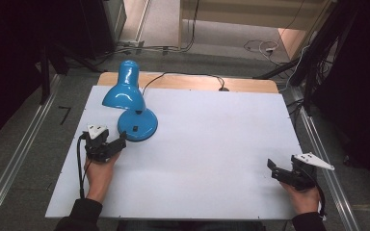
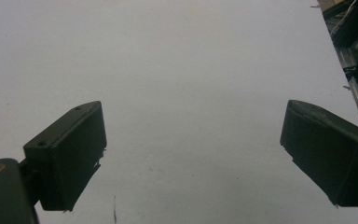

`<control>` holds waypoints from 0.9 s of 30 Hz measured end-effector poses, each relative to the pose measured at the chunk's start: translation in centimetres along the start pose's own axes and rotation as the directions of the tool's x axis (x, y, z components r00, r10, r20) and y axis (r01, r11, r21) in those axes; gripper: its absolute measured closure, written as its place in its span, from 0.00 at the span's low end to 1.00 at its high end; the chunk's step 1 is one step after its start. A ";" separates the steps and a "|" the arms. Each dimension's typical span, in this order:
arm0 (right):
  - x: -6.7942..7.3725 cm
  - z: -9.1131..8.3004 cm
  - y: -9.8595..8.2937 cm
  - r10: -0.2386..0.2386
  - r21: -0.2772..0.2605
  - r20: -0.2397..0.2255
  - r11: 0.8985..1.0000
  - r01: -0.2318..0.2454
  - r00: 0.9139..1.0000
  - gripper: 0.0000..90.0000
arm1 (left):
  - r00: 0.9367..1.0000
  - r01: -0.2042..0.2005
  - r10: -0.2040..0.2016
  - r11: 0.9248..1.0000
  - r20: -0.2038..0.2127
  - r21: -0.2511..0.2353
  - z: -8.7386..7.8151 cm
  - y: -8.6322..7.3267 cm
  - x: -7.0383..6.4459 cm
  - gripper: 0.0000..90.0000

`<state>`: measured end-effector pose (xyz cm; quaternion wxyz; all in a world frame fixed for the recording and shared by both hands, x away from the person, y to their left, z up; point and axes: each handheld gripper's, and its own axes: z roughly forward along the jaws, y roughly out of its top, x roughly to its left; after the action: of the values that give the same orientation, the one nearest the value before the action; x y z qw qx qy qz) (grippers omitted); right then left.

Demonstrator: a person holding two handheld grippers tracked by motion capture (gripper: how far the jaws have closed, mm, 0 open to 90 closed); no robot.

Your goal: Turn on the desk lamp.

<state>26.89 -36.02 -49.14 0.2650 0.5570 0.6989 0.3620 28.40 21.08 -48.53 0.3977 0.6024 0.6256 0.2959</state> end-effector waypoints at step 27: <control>0.1 0.0 0.0 -0.001 0.003 -0.003 1.000 0.001 1.000 0.06 | 0.995 -0.047 0.046 0.999 0.086 0.006 2.3 1.2 -1.2 0.97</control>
<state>26.92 -35.95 -49.14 0.2633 0.5566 0.7001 0.3616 30.92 19.81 -48.52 0.4148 0.6306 0.5950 0.2763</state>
